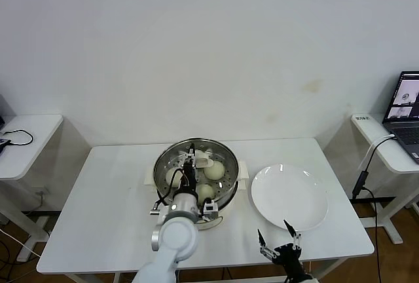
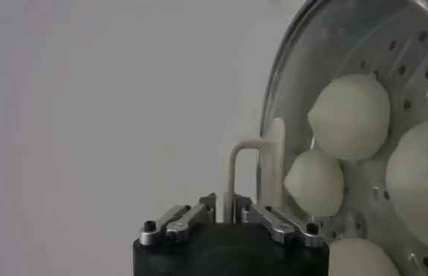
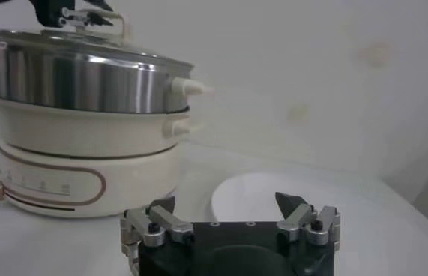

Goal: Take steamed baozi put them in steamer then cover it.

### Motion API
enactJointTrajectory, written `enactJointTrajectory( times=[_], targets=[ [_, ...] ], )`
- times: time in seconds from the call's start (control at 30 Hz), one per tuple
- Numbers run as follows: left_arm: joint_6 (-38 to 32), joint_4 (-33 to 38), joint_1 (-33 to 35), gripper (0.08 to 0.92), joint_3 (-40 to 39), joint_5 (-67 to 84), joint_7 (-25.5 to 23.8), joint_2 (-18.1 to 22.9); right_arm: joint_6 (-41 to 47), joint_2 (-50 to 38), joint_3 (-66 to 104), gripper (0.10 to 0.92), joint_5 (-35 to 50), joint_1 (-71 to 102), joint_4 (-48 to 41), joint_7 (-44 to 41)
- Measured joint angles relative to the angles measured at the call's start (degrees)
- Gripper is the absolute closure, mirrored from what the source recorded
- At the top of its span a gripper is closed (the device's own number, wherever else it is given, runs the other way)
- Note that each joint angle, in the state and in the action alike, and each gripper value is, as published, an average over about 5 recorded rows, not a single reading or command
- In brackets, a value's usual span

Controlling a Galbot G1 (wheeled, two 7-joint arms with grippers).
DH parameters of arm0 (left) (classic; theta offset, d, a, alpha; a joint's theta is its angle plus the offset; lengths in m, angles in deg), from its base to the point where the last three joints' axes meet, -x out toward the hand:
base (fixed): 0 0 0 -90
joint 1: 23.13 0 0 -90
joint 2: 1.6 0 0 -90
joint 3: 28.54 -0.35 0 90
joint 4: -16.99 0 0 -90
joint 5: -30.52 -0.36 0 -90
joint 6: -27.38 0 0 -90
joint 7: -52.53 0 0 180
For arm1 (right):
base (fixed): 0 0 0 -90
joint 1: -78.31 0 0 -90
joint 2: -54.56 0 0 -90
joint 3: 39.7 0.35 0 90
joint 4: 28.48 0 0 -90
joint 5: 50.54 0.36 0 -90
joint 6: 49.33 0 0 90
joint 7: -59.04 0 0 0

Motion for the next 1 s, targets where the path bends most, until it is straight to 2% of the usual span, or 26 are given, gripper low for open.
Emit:
enactJointTrajectory(
  times=[0.3, 0.43, 0.7, 1.0],
  targets=[
    [-1.42, 4.21, 2.99, 0.282, -0.26, 1.66, 1.48, -1.81, -0.02, -0.04, 0.15, 0.203, 0.02, 0.28, 0.05, 0.00],
    [-2.40, 7.35, 5.21, 0.190, 0.37, 3.95, 2.84, -3.22, 0.00, -0.17, 0.22, 0.203, 0.18, 0.26, -0.11, -0.01],
    [-6.66, 15.00, 13.10, 0.177, 4.30, 16.63, 7.87, -7.46, -0.05, -0.46, 0.61, 0.203, 0.43, 0.67, -0.58, -0.11],
    [-17.45, 18.15, 23.72, 0.177, 15.67, 48.63, 18.36, -11.33, 0.10, -1.37, 1.23, 0.203, 0.61, 2.16, 0.60, -0.41]
  ],
)
